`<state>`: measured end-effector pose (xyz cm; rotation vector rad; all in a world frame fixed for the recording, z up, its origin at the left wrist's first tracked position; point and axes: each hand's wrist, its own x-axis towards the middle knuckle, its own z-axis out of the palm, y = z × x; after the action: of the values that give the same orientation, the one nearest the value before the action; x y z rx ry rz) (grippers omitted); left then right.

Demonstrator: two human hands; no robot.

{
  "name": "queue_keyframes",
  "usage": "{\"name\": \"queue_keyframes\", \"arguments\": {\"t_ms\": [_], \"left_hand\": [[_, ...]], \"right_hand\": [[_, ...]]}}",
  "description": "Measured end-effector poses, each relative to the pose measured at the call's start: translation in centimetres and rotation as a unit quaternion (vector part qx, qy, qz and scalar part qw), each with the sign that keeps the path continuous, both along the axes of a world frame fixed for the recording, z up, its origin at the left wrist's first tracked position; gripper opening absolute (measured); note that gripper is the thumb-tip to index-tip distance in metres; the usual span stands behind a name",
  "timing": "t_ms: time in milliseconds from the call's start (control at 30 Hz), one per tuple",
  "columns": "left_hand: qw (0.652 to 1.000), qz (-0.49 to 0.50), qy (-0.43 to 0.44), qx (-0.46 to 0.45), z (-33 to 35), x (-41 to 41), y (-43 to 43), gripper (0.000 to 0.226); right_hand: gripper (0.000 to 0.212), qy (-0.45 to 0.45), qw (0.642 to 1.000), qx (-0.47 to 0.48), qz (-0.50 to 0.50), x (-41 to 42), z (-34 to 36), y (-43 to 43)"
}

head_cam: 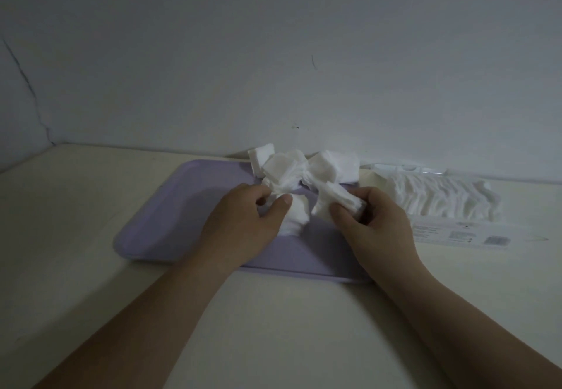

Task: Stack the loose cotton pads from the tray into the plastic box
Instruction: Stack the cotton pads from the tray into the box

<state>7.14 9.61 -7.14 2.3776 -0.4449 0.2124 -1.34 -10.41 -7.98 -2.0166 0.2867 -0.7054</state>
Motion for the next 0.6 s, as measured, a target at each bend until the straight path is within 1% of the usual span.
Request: {"name": "queue_keyframes", "arguments": {"t_ms": [100,133,200,267,333,367,400,500,600], "left_hand": [[0.998,-0.018,0.001,0.068,0.10,-0.49,-0.79,0.053],[0.997,-0.030,-0.001,0.069,0.04,-0.49,-0.98,0.049],[0.998,-0.056,0.004,0.018,-0.12,-0.35,-1.11,0.038],[0.997,-0.075,-0.012,-0.032,-0.36,-0.31,-1.06,0.028],[0.993,-0.083,-0.035,-0.081,-0.51,-0.55,-1.03,0.019],[0.990,-0.077,-0.029,-0.112,-0.40,-0.76,-1.04,0.015],[0.987,-0.069,-0.012,-0.148,-0.18,-0.91,-1.03,0.013],[0.967,-0.047,0.021,-0.249,0.33,-0.98,-0.80,0.021],[0.950,-0.060,0.048,-0.304,0.37,-0.83,-0.40,0.028]], "right_hand": [[0.007,-0.001,1.000,-0.003,0.015,-0.01,-0.08,0.28],[0.008,-0.001,1.000,-0.001,0.017,0.02,-0.13,0.33],[0.009,-0.001,1.000,0.005,0.017,0.07,-0.22,0.31],[0.009,-0.003,1.000,0.014,0.018,0.08,-0.26,0.24],[0.008,-0.004,1.000,0.024,0.019,0.07,-0.32,0.19],[0.008,-0.006,0.999,0.035,0.020,0.05,-0.31,0.14],[0.008,-0.008,0.999,0.050,0.020,0.06,-0.34,0.08],[0.014,-0.013,0.995,0.094,0.039,0.10,-0.21,-0.05],[0.026,-0.017,0.987,0.131,0.091,0.14,0.23,-0.45]]}}
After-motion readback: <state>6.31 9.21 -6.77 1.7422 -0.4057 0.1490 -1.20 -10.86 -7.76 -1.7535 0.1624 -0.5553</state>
